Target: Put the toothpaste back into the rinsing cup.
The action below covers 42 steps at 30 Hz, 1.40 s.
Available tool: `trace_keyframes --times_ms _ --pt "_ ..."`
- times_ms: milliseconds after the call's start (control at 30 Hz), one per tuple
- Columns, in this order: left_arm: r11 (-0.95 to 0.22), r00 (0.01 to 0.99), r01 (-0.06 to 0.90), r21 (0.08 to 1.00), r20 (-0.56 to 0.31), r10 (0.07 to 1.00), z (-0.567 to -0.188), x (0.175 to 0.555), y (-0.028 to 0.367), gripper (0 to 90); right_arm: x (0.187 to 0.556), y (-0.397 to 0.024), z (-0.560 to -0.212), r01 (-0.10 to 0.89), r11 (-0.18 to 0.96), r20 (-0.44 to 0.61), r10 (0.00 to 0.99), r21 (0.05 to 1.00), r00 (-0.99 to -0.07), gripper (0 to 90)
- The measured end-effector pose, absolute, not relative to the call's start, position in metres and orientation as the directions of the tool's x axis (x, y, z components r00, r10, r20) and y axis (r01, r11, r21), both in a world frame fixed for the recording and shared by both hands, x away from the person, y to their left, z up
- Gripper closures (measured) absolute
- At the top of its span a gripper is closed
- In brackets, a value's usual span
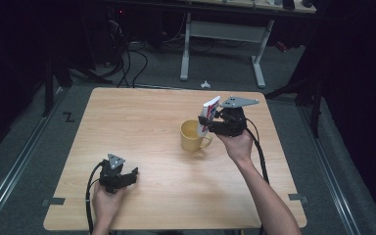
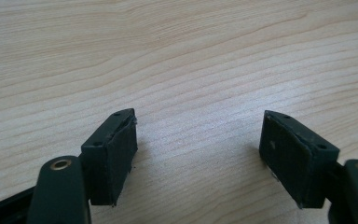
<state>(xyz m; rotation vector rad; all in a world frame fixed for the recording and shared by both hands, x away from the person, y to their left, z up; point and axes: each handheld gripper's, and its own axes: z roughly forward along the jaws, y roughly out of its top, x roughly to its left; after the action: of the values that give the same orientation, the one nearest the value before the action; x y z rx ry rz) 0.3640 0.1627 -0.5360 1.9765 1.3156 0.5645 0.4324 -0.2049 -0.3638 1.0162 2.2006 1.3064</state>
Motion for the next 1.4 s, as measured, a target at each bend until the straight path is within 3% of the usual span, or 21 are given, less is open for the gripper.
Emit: trace_keyframes --times_ms 1400 --pt "-0.252 0.395 0.621 0.742 -0.019 0.918 -0.536 0.364 0.163 27.6 0.466 -0.182 -0.399 0.438 0.332 0.039 0.759 0.835 -0.65 51.9"
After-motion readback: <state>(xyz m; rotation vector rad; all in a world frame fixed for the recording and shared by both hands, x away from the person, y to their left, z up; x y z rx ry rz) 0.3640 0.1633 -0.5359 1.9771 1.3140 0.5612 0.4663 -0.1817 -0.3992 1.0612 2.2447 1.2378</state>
